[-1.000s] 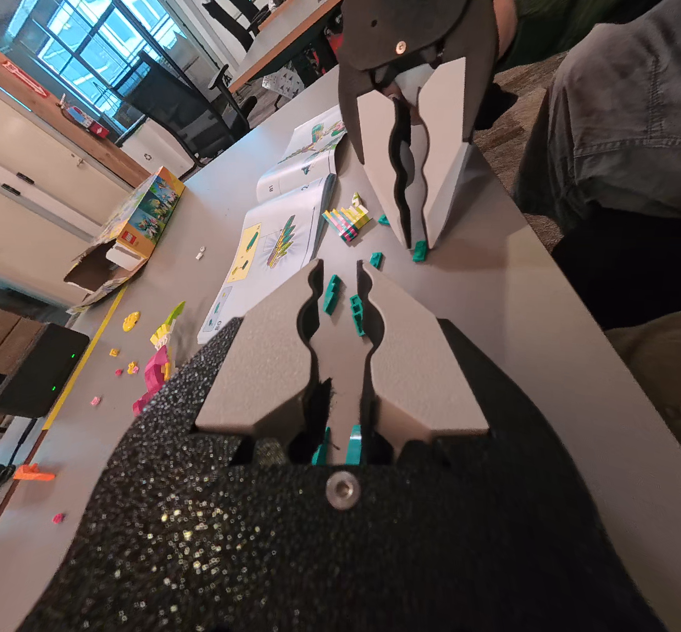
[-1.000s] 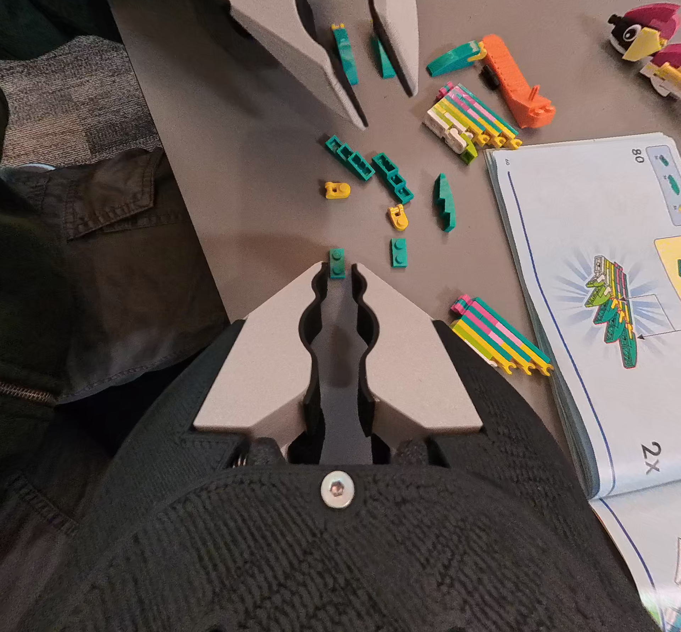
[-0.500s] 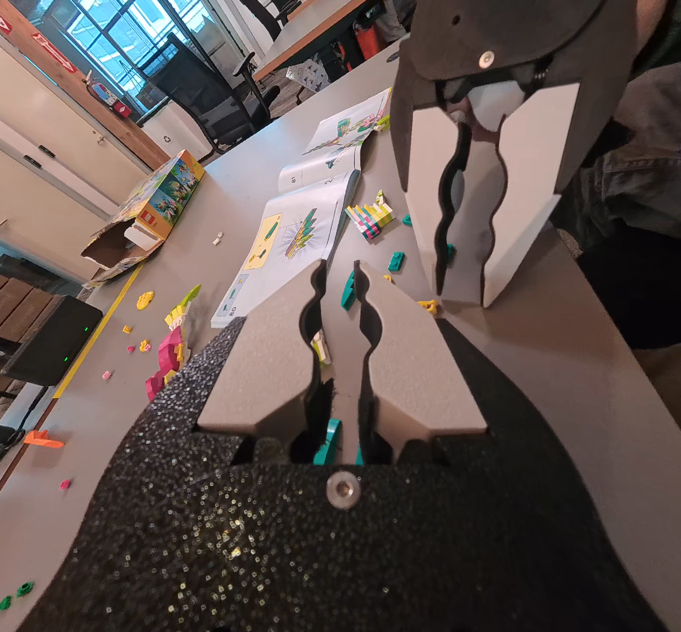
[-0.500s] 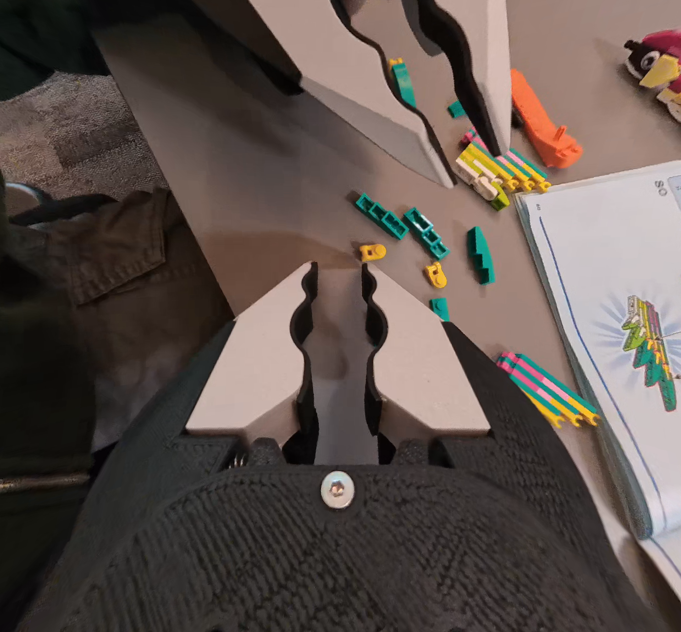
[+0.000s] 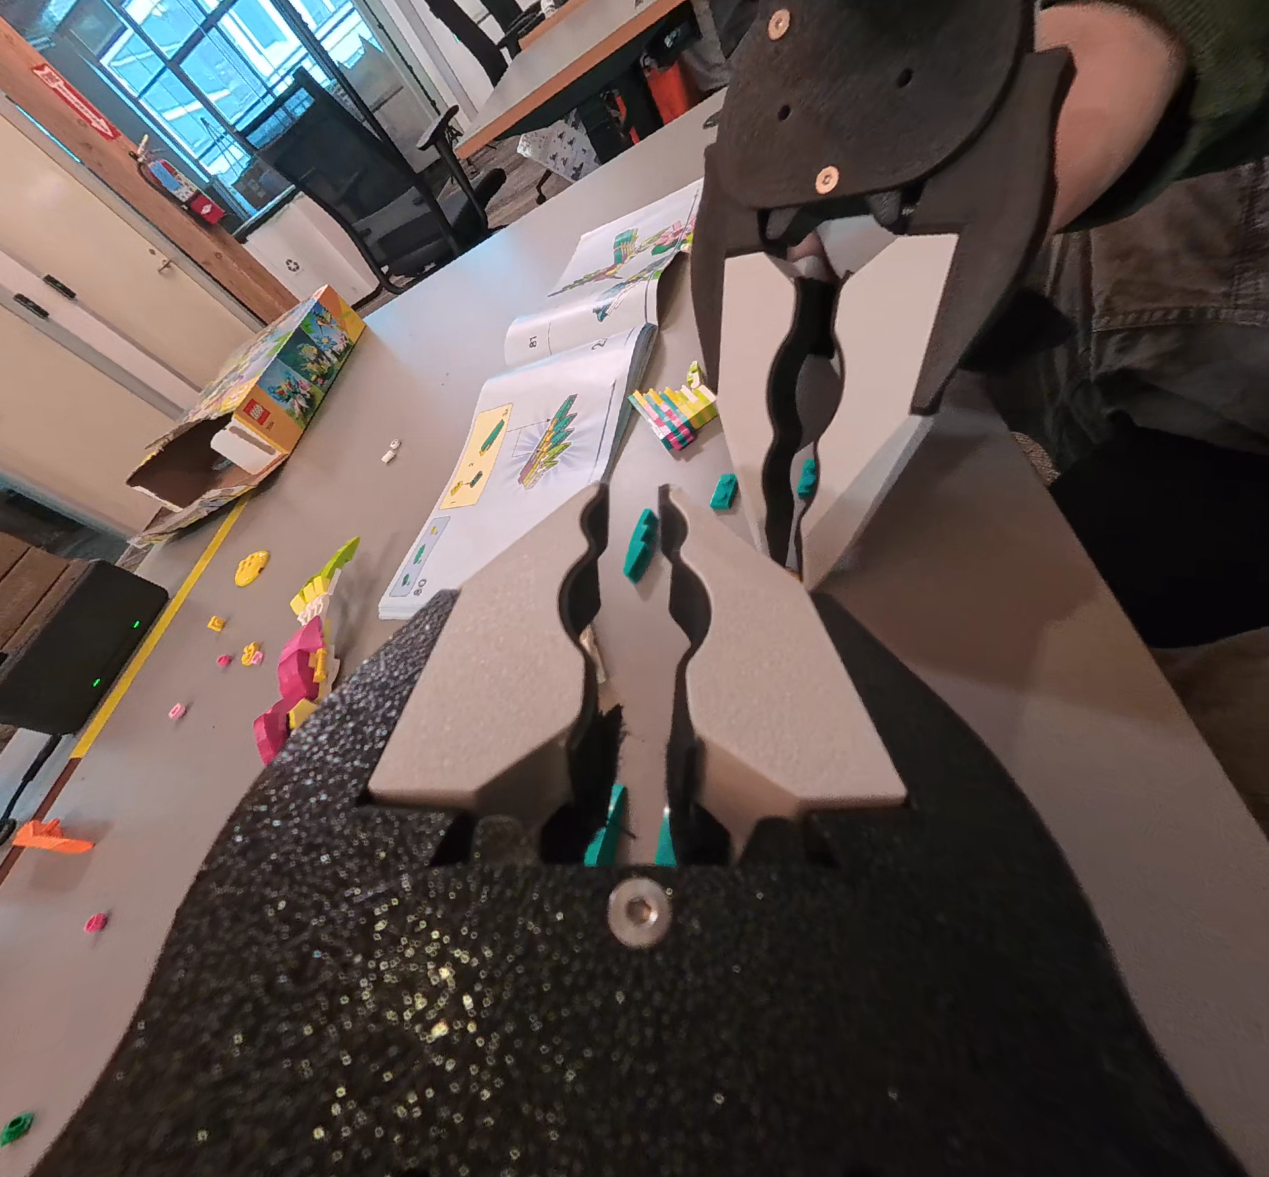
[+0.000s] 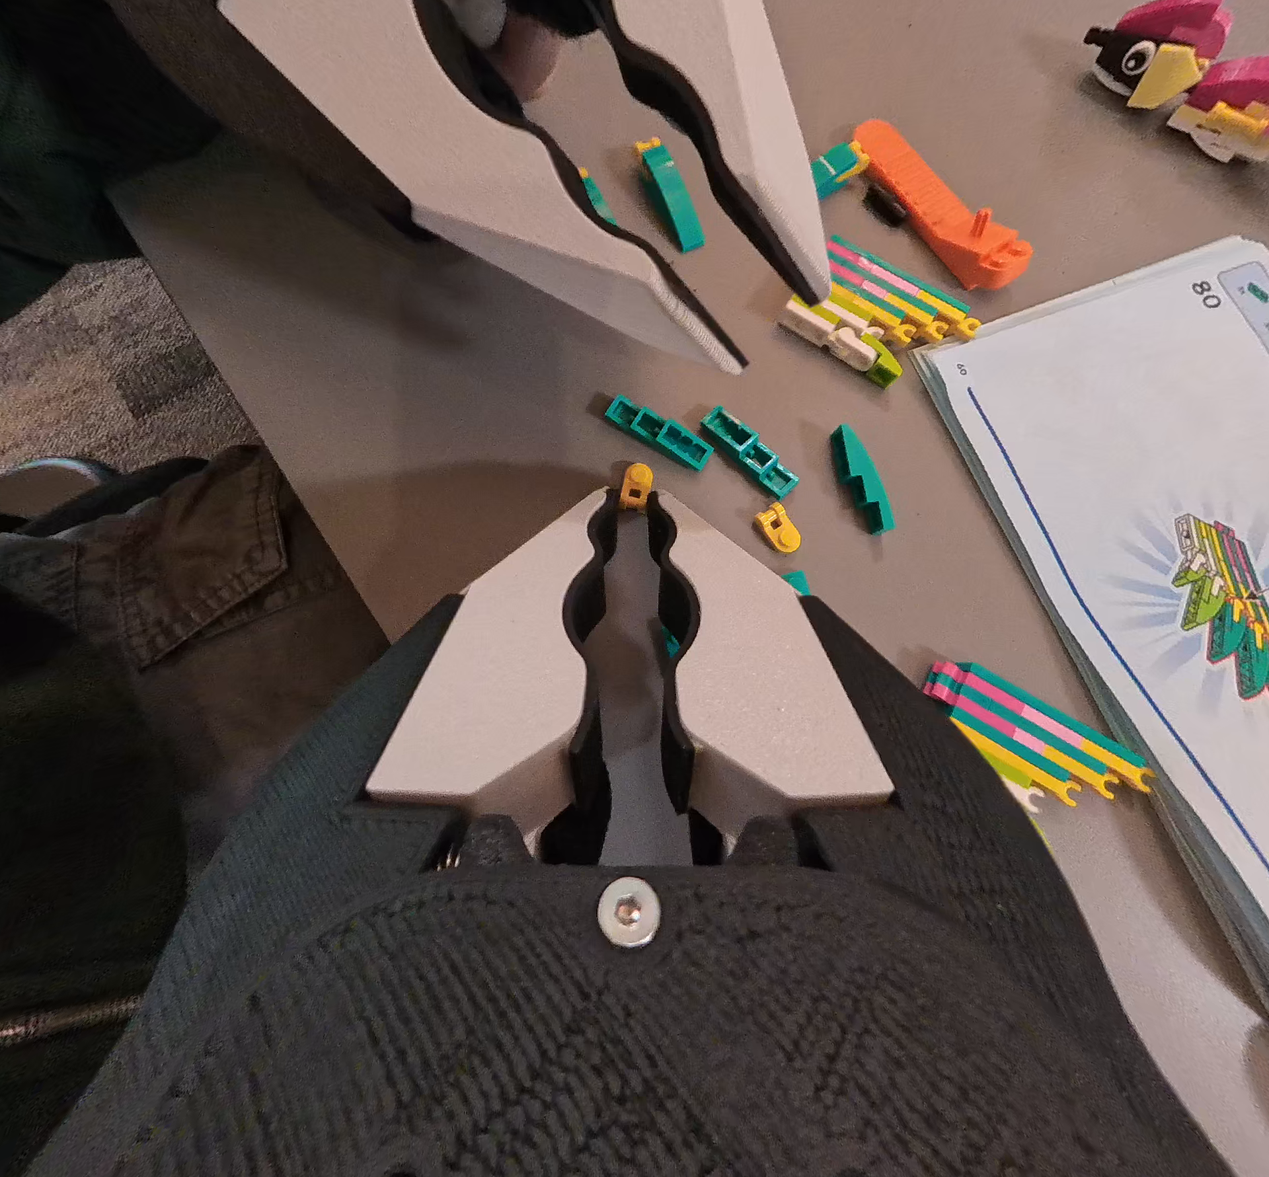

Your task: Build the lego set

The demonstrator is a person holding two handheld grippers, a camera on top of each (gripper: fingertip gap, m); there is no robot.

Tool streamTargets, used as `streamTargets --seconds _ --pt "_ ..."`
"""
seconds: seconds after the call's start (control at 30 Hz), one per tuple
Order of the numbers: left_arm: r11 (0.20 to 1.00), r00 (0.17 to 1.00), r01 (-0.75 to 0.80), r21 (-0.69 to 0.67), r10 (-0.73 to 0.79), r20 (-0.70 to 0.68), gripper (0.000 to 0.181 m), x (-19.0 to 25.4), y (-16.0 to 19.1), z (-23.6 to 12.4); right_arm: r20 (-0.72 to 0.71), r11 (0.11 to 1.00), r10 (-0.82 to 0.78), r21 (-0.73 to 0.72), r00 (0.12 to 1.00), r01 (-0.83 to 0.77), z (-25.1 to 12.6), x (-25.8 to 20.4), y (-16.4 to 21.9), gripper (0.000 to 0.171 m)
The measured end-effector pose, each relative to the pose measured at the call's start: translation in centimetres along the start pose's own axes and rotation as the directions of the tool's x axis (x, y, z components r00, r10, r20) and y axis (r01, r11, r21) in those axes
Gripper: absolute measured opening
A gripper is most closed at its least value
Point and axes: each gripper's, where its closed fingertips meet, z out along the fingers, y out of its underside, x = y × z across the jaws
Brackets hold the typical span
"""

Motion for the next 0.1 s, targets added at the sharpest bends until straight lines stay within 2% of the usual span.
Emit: streamTargets --seconds 0.03,0.1 --pt "1.000 1.000 -0.002 0.005 0.002 -0.007 0.011 0.09 -0.09 -0.06 0.014 1.000 -0.025 0.000 1.000 0.025 -0.11 -0.08 0.06 0.007" --pt "1.000 1.000 0.016 0.025 -0.016 -0.024 0.011 0.20 -0.42 -0.21 0.005 0.994 -0.104 0.026 0.995 0.104 -0.79 0.38 -0.05 0.007"
